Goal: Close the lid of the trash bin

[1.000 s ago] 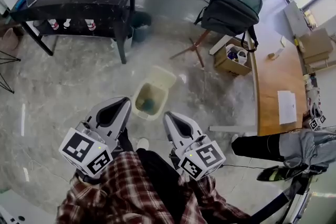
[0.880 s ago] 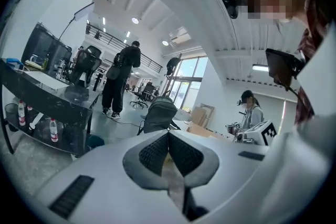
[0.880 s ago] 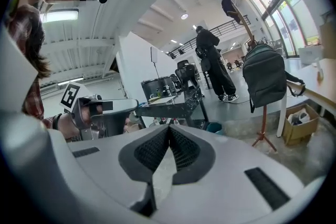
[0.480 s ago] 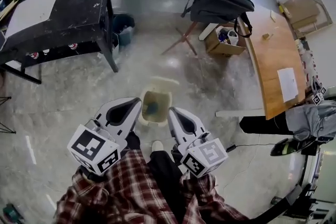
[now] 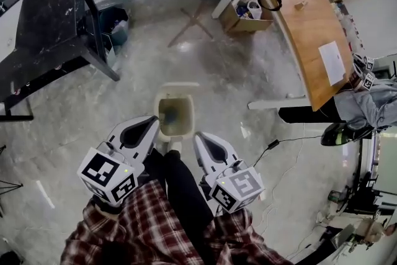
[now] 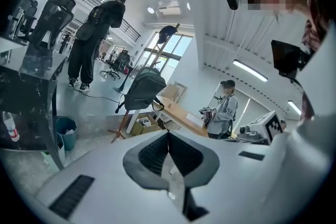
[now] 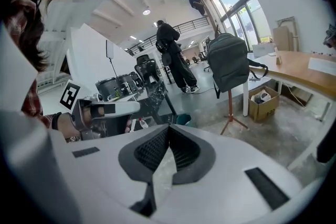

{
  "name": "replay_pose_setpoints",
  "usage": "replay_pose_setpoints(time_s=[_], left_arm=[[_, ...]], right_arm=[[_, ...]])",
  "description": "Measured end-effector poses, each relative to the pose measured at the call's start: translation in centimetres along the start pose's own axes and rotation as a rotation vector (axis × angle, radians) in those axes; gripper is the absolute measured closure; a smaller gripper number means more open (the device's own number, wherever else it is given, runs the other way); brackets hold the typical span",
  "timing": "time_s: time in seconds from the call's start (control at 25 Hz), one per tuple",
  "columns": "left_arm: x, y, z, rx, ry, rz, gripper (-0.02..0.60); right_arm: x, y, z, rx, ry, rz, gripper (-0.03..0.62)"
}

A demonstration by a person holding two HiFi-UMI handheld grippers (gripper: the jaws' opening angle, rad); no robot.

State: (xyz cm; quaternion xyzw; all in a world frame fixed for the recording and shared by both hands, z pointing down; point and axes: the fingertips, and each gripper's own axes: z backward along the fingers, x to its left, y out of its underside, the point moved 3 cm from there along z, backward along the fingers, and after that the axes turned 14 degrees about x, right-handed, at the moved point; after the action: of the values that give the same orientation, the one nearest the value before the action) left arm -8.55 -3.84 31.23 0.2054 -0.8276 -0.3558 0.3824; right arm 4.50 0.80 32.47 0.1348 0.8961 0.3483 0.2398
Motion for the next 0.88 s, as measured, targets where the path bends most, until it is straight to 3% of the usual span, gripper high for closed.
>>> replay_pose_setpoints(time_s=[0.36,0.88], left_arm=[[2.6,4.1,-5.7,0.050,-0.025,0.052,0.569],[5.5,12.0,-12.7,0.085,-0.072,0.168,0.569]], right_arm=[[-6.9,3.3,-4.1,0.086,0.005,-0.056,0.580],[-13.6,7.7,-11.7,0.202,-0.086,0.008,0.580]])
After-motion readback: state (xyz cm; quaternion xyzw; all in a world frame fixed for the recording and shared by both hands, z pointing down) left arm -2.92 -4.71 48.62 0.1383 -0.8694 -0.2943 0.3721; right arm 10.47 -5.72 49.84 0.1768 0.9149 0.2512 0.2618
